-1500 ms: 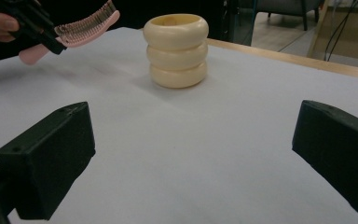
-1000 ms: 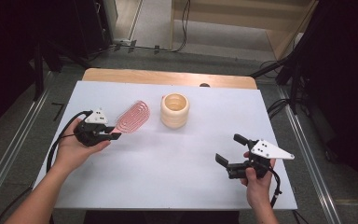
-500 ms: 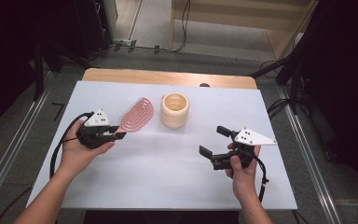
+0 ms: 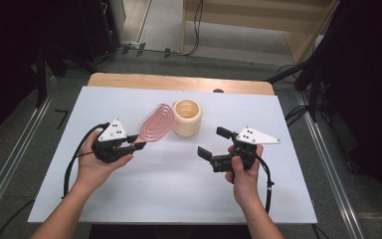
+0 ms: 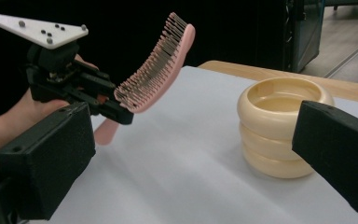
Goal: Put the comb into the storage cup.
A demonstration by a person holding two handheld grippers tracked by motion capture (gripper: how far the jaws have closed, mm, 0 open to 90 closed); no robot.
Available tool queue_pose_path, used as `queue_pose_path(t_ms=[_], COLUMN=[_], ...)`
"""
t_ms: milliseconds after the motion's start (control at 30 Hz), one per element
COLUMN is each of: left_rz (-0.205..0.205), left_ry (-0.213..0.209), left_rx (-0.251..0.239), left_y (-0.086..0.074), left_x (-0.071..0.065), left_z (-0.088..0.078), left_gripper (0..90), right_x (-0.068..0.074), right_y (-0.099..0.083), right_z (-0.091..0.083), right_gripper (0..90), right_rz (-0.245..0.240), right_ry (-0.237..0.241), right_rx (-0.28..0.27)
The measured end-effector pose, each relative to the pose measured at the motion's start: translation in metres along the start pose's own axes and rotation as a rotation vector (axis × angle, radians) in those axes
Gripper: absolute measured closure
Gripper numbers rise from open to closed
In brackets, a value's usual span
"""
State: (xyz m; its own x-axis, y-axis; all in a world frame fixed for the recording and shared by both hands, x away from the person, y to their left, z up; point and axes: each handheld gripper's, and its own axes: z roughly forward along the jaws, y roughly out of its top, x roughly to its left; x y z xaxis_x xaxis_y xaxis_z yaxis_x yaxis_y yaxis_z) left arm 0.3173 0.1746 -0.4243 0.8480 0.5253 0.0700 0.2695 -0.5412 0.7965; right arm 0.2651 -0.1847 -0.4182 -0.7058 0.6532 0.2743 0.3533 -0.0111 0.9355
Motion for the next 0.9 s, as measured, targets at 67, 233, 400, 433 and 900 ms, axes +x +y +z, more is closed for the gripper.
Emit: queue_pose_path(t_ms=[67,233,400,433,900], left_rz=[0.001,-0.003,-0.01,-0.01,-0.016], left_ry=[0.0,-0.001,0.003,0.008,0.019], left_rx=[-0.007,-0.04,-0.076,-0.086,-0.162], left_y=[0.0,0.003,0.007,0.008,0.017], left_x=[-0.003,-0.009,-0.014,-0.015,-0.035], left_z=[0.002,0.005,0.006,0.006,0.019], left_gripper=[70.5,70.5,70.5,70.5,70.5], right_x=[0.001,0.002,0.005,0.005,0.015], right_y=[0.0,0.001,0.003,0.003,0.008], right_z=[0.003,0.011,0.018,0.019,0.039], right_gripper=[0.0,0.0,0.0,0.0,0.0], right_rz=[0.013,0.032,0.057,0.061,0.098], right_ry=[0.001,0.017,0.039,0.04,0.065], right_rx=[-0.002,-0.007,-0.021,-0.023,-0.015])
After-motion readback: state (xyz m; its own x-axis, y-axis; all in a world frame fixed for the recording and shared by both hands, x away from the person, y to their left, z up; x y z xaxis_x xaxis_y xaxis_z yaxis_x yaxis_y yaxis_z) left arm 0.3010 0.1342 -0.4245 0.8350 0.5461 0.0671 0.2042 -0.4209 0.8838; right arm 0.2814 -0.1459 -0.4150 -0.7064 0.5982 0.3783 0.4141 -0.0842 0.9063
